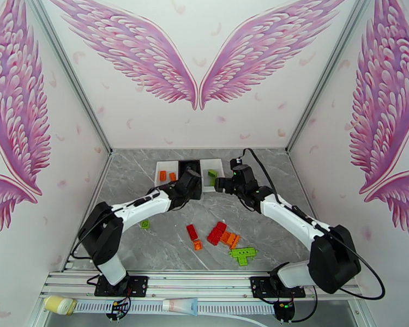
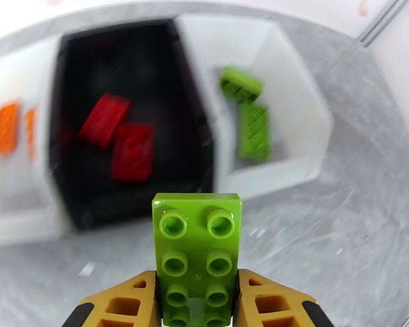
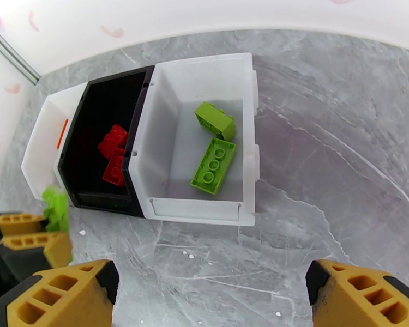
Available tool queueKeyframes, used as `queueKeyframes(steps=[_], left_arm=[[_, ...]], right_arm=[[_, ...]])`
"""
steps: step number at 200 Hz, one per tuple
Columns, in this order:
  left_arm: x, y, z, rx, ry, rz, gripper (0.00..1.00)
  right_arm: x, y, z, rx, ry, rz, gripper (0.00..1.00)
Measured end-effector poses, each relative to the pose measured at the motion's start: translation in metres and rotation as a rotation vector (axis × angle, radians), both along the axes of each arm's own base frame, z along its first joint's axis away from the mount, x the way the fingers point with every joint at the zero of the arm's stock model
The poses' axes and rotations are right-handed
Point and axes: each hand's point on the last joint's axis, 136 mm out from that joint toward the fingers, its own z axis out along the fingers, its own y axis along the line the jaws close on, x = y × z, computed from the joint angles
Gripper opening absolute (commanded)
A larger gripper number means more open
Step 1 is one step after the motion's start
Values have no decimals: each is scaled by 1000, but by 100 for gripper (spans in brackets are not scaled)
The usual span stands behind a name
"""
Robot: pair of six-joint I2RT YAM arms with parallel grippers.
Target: Sort the legos into containers by color
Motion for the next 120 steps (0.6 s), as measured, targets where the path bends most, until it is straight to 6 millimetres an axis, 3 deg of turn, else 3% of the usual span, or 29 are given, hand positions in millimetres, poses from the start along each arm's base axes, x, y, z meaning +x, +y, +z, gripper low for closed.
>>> queueKeyframes(steps=[35, 75, 120], left_arm=[[50, -40, 9, -46, -37, -49, 32], [95, -55, 2, -61, -31, -61, 36], [114, -49, -9, -25, -9, -85, 65]], right_arm=[[-9, -23, 5, 19, -18, -80, 96], [-16, -40, 12, 24, -37, -137, 96], [-23, -47, 17, 6, -46, -141, 96]])
